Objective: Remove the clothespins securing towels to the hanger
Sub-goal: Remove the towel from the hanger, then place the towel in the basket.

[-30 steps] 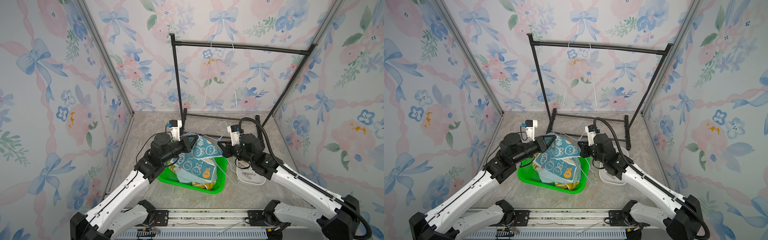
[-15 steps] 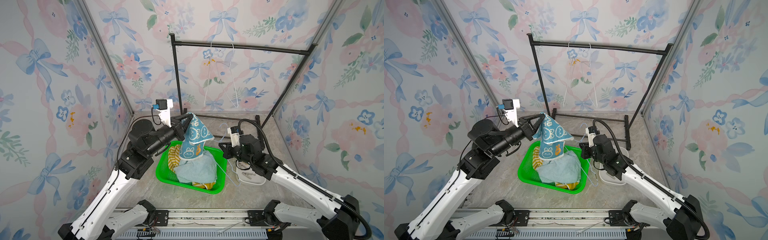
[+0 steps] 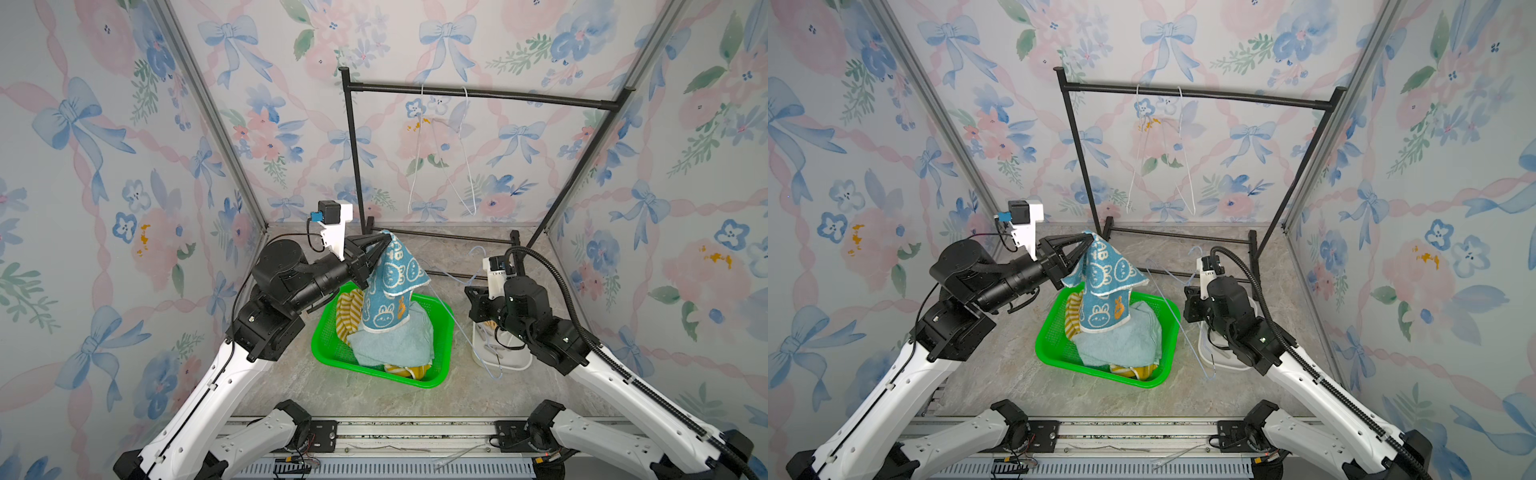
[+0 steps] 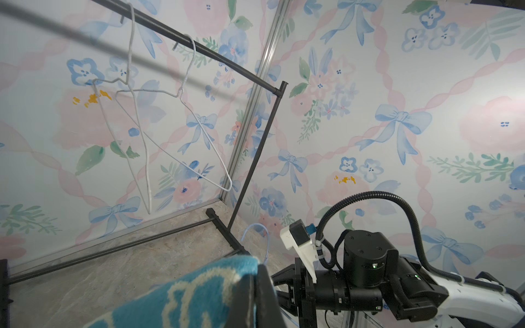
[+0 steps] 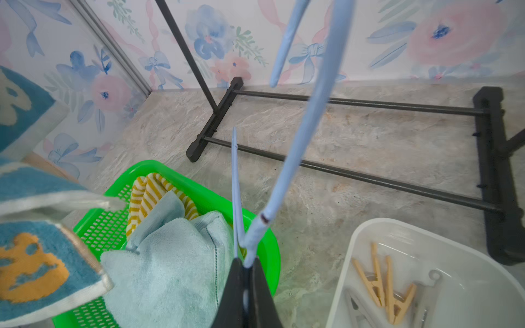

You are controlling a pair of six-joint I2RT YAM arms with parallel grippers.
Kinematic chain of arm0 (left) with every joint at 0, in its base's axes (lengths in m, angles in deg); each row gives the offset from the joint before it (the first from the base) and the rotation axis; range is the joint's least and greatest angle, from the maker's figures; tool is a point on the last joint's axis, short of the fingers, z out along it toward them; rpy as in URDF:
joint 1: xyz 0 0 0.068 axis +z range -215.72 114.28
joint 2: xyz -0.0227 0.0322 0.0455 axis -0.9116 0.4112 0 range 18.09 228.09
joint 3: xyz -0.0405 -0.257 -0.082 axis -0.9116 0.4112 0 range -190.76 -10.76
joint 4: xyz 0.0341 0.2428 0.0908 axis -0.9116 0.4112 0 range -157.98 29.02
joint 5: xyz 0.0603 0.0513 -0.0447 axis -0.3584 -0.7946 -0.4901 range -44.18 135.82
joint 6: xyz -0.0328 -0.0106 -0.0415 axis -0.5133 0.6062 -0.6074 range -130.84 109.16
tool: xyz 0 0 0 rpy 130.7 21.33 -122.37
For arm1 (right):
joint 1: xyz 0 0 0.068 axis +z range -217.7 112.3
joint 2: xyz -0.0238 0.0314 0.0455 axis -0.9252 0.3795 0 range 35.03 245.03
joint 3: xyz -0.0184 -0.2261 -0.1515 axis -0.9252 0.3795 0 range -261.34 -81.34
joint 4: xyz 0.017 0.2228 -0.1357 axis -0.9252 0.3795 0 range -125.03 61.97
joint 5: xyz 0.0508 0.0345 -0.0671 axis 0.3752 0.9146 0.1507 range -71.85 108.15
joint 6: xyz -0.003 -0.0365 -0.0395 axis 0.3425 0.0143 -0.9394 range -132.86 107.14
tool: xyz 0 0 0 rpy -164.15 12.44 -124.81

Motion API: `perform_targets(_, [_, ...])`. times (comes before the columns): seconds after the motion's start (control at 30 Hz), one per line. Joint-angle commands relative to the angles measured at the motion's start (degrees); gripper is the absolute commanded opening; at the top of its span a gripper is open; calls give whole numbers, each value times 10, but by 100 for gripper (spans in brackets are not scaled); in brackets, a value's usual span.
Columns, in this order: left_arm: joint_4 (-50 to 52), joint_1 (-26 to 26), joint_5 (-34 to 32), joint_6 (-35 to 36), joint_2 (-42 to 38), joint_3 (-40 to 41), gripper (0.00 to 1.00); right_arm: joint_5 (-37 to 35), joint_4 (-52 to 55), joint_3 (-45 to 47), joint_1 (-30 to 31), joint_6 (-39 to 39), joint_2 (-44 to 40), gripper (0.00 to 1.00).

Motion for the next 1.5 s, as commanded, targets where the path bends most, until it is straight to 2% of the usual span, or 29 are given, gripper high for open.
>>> perform_targets(0.0, [-1,-11,57,5,19,8,0,-36,51,-1,-23,-6,-31,0])
perform_targets(0.33, [-1,-60,92,6,61,34,0,-36,99,2,-84,-11,-84,0])
perform_targets(0.53, [-1,-61,36,-11,57,115,0,-31,98,9,-91,-11,-88,0])
perform_targets(0.67, [3,-58,-33,-15,38,189,0,-26,94,13,-94,-10,-86,0])
perform_targets(0.83, [23,-28,-92,-35,-3,248,0,-23,93,14,-95,-8,-82,0])
perform_targets(1.07, [44,35,-122,-62,-65,336,0,-20,90,16,-95,-6,-81,0])
perform_targets(1.27, [56,61,-162,-76,-103,411,0,-8,88,10,-95,-7,-78,0])
perform_targets(1.47, [50,78,-162,-71,-87,432,0,14,80,6,-95,-10,-70,0])
